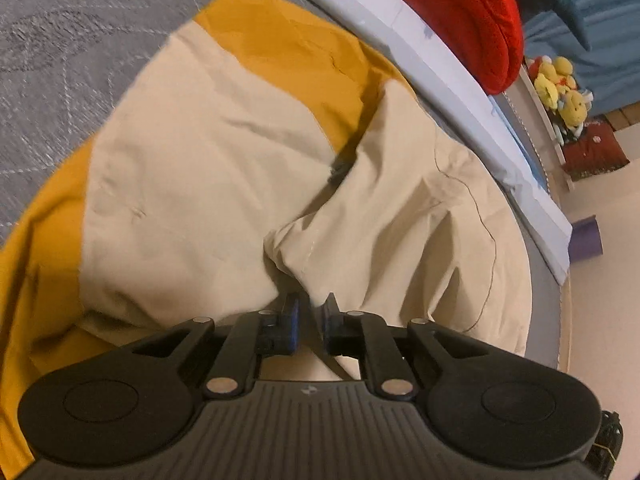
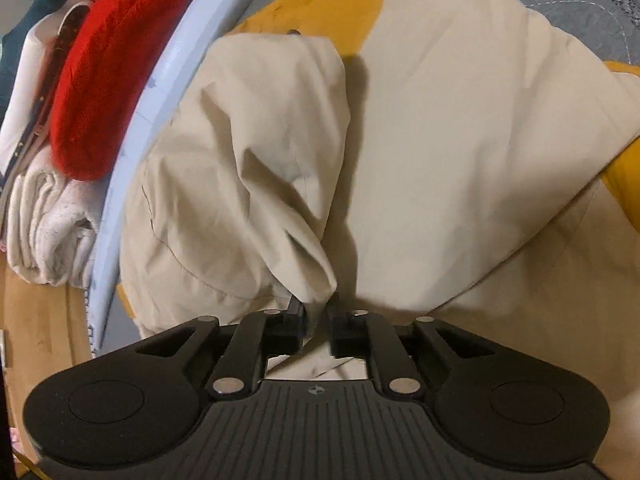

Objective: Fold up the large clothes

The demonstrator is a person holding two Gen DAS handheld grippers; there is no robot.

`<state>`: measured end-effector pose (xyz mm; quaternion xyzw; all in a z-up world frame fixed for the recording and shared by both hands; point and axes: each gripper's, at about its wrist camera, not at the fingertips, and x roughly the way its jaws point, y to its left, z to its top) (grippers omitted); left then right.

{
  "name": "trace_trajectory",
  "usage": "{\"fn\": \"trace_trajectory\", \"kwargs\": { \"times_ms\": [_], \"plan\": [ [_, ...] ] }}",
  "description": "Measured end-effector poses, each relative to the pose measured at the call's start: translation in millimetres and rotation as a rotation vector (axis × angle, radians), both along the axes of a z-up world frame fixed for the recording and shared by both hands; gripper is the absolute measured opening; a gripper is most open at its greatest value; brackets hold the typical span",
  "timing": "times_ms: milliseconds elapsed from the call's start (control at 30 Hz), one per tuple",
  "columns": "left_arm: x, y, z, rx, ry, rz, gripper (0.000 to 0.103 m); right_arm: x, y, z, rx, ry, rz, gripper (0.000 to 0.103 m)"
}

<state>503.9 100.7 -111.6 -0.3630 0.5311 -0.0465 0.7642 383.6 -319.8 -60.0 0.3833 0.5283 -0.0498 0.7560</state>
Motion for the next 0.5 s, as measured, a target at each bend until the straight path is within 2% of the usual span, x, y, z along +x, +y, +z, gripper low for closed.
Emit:
{"fn": "trace_trajectory", "kwargs": {
  "times_ms": [67,133,233,300,400,500],
  "plan": [
    [-5.4,2.8,1.3,-0.001,-0.008,0.021,0.012,2.3,-1.8,8.8,-0.014,-0.022,0.008,0.029],
    [-9.3,12.2,9.3,-0.012,-0.028,0.032,0.014,3.6,-7.6,20.1,-0.04,-0.08,0.018,0.032],
    [-10.9,25.3,20.5,0.013,-0.065,0.06,0.03,7.6,-13.0,39.8,-0.099,-0.187,0.024,0.035],
    [-11.1,27.6,27.2,0.049,-0.085,0.086,0.047,12.3,-12.1,47.0,-0.147,-0.23,0.018,0.042],
    [-11.7,30.6,32.9,0.063,-0.118,0.114,0.049,17.8,-14.1,45.1,-0.143,-0.242,0.023,0.042],
    [-8.7,24.8,37.1,0.063,-0.152,0.096,0.049,19.7,-14.1,40.0,-0.136,-0.253,0.031,0.042]
  ]
}}
